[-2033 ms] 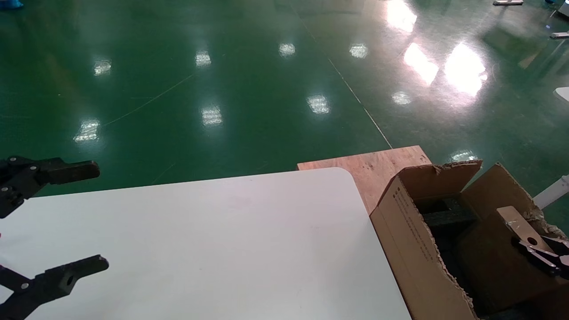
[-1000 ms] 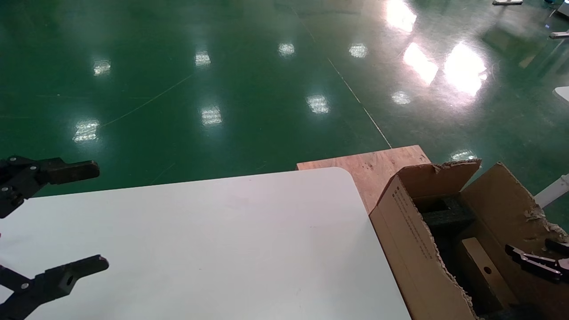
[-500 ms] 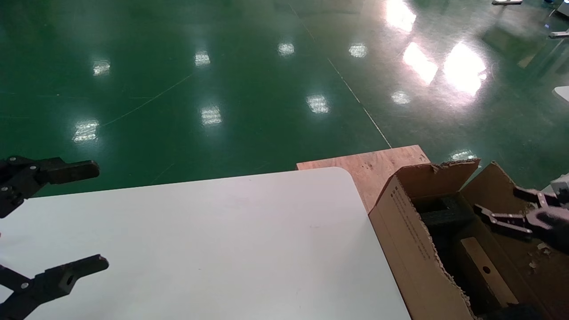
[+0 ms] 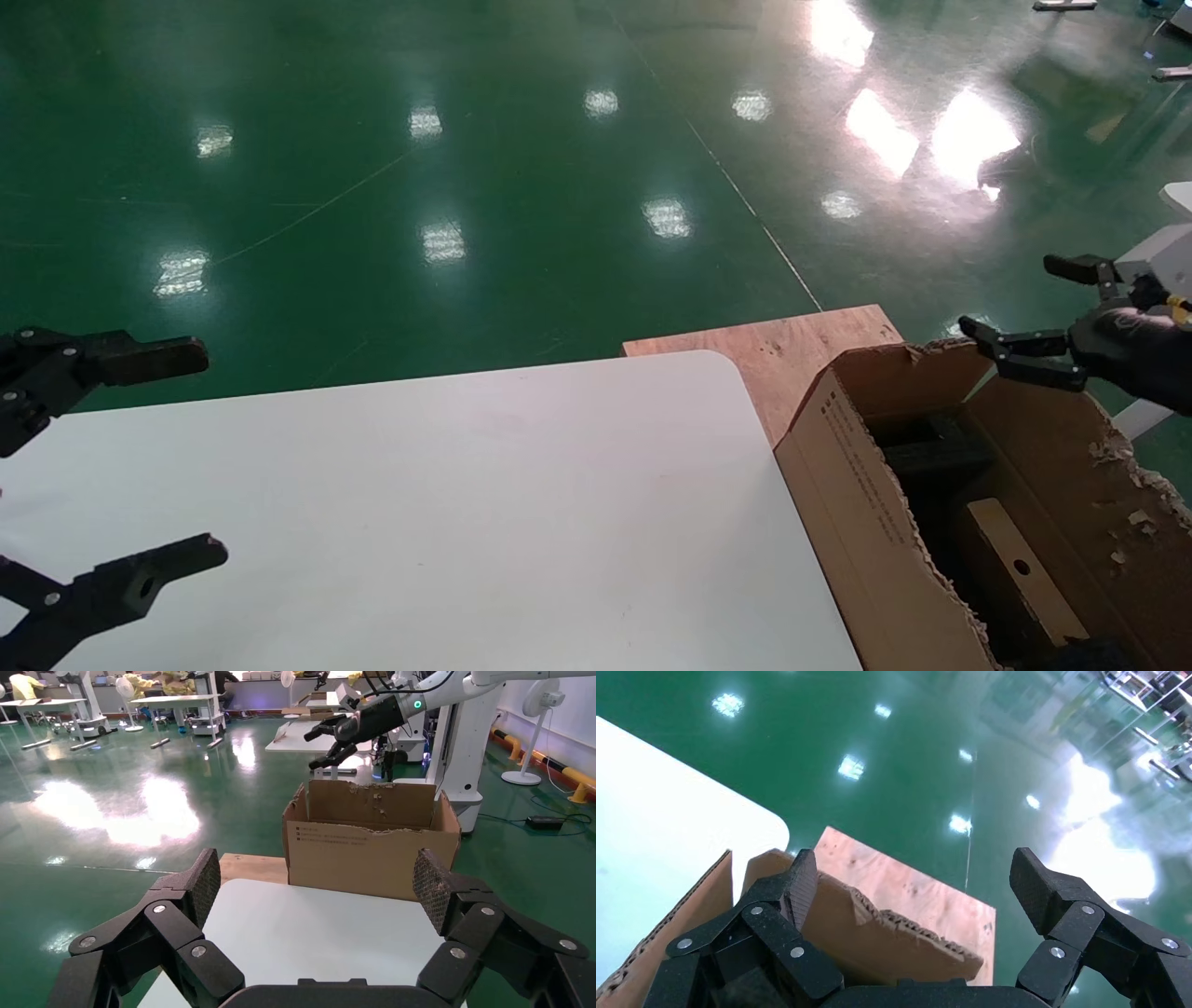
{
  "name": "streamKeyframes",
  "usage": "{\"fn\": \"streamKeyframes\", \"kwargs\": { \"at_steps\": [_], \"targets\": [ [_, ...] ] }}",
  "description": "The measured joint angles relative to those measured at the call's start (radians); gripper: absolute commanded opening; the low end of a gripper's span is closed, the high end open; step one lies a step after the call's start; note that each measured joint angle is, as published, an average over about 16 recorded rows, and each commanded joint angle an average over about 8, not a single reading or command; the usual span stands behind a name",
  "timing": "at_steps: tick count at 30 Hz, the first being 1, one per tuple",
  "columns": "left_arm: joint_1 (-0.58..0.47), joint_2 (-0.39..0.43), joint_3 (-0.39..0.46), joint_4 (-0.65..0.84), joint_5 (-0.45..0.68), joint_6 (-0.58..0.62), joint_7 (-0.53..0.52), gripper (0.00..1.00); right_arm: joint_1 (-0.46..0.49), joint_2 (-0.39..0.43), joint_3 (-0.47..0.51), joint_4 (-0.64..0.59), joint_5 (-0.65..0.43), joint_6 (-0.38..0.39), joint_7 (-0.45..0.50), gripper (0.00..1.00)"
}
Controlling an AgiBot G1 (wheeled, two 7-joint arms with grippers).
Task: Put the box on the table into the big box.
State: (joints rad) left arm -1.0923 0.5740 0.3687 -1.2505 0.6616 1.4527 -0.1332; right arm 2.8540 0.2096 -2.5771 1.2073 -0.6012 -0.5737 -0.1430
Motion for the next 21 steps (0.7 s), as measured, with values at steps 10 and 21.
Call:
{"fn": "streamKeyframes", "kwargs": {
  "at_steps": [10,21],
  "targets": [
    [0.000,0.000,0.000,0.000,0.000,0.000,0.000,1.00,-0.029,-0.012,0.037,-0.001,-0.004,-0.015,0.007,1.00],
    [0.000,0.000,0.000,0.000,0.000,0.000,0.000,1.00,-0.248,-0.111,0.318,0.006,-0.018,-0.132,0.050,1.00]
  ]
}}
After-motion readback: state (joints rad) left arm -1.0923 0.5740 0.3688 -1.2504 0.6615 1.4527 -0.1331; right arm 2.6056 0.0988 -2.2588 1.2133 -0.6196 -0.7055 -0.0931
